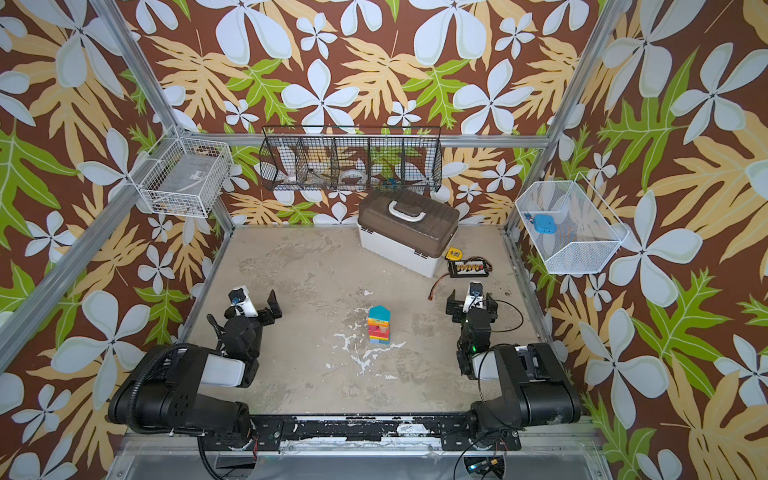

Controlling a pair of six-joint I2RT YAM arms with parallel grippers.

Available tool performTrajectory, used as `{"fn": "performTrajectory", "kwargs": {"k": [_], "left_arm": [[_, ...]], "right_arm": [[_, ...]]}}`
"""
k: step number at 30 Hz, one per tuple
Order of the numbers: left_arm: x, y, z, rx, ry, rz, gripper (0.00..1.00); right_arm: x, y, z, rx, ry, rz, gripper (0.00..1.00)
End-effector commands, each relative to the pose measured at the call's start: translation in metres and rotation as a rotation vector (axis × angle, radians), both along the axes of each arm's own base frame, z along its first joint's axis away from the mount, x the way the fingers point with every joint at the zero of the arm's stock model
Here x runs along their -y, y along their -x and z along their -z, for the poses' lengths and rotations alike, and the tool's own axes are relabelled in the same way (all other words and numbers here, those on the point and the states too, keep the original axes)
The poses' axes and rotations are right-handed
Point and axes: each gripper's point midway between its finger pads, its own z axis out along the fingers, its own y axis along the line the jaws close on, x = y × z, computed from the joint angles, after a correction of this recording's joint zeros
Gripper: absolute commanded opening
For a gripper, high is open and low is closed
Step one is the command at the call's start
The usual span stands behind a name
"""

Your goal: Build the wood block tower

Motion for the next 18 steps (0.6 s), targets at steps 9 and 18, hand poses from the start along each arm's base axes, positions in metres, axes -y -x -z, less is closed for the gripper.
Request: {"fn": "performTrajectory", "kwargs": {"k": [9,18], "left_arm": [[0.0026,-0.0009,-0.0135,0.057,-0.003,0.015,1.0],[0.002,-0.001,-0.0134,0.057,-0.003,0.012,1.0]], "right_arm": [[-0.0004,-0.002,-0.0066,0.029,-0.007,0.0,1.0],[0.0004,-0.0022,-0.0063,0.028,-0.007,0.002,1.0]]}}
